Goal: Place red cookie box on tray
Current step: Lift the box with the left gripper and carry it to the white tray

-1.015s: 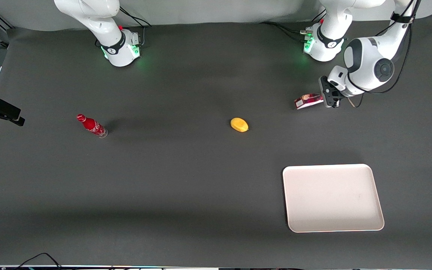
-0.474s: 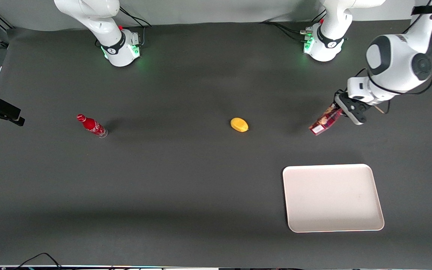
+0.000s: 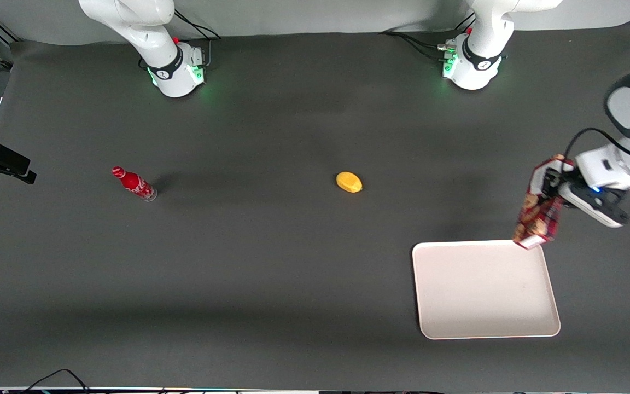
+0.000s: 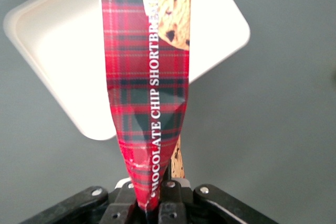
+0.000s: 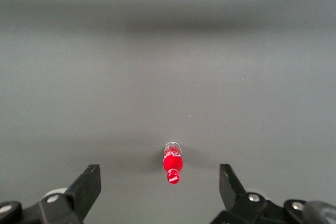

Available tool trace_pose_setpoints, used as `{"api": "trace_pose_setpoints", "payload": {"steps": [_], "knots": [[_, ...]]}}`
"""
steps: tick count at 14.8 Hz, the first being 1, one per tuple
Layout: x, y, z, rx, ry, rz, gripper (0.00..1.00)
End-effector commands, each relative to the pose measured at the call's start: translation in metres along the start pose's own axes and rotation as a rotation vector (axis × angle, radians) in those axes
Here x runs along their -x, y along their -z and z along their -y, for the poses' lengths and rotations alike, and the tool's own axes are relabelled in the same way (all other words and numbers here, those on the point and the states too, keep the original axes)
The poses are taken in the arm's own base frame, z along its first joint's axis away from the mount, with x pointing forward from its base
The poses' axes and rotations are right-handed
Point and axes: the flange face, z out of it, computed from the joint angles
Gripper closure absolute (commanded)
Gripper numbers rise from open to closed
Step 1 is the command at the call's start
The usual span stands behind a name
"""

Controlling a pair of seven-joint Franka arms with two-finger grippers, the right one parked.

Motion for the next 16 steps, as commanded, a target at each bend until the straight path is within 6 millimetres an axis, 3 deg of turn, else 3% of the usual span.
{"api": "trace_pose_setpoints", "payload": {"steps": [1, 4, 6, 9, 14, 16], "knots": [[-0.054, 0.019, 0.071, -0.069, 0.122, 0.014, 1.0], [-0.085, 0.018, 0.094, -0.125, 0.232, -0.004, 1.0], [-0.104, 0.006, 0.105, -0.152, 0.31, -0.014, 1.0], [-0.116, -0.048, 0.124, -0.181, 0.394, -0.023, 1.0], [-0.1, -0.167, 0.145, -0.124, 0.54, 0.033, 1.0], [-0.099, -0.186, 0.142, -0.12, 0.577, 0.057, 1.0]]}}
